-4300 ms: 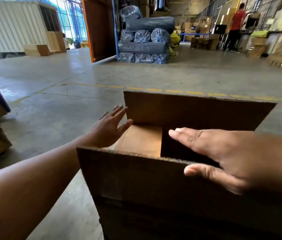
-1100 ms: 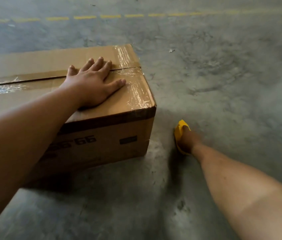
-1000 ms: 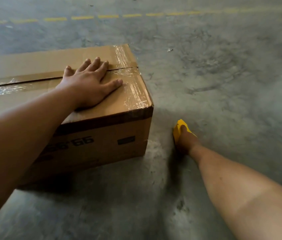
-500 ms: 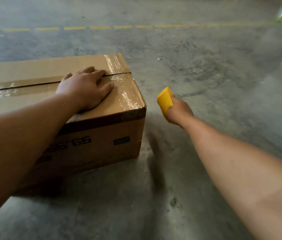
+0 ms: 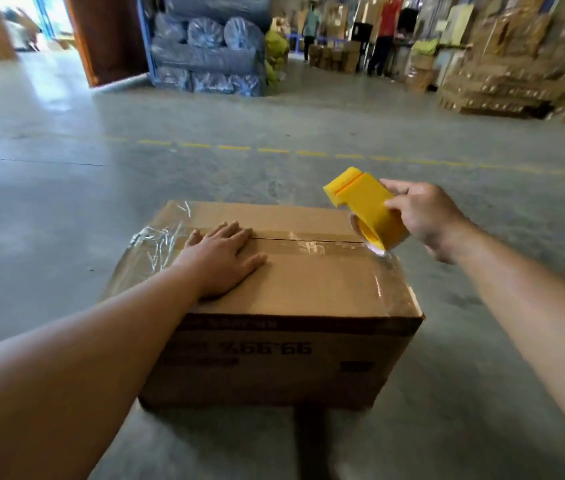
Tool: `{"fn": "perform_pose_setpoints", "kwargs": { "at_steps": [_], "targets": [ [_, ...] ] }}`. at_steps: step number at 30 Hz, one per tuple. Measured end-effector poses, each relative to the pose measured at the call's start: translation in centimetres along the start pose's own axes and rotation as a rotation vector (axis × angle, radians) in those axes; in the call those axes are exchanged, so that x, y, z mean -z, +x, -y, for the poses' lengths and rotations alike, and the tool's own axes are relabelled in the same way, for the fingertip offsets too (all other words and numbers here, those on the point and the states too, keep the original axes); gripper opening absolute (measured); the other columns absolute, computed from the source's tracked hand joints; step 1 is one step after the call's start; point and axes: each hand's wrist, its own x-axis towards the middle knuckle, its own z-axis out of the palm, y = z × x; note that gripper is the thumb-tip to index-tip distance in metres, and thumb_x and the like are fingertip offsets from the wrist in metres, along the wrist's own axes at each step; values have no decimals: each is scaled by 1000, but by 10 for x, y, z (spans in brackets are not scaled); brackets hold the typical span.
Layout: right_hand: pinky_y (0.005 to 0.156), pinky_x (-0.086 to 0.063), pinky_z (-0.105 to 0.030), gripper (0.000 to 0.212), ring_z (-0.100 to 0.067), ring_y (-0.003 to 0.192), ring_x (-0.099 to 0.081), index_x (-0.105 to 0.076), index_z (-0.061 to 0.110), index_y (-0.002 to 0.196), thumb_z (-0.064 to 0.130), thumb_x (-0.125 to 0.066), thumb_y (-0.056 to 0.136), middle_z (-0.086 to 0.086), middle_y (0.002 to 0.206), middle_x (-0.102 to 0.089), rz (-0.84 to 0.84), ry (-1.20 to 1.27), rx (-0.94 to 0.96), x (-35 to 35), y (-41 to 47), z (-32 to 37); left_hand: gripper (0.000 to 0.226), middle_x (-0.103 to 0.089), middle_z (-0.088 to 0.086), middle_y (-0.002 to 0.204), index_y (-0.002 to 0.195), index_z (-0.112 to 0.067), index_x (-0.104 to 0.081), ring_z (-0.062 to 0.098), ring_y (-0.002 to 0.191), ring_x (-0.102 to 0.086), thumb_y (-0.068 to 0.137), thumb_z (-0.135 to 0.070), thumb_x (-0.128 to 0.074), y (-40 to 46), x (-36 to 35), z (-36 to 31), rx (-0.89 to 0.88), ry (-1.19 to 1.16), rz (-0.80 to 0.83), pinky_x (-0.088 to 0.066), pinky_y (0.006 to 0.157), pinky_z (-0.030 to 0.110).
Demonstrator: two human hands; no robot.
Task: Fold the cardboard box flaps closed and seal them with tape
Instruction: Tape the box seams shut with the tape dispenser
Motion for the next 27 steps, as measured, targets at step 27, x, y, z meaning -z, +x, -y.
{"fn": "perform_pose_setpoints", "kwargs": {
  "at_steps": [27],
  "targets": [
    [95,-49,-37,70,-16,107,-56,-49,31,129,40,-84,69,5,120,-56,527,-134,148,-210,-11,103,44,-67,26,119,118,-5,-70,35,108,-63,97,-41,-57,-32,29,128,455,-1790,-10,-43,105,48]
  ]
}}
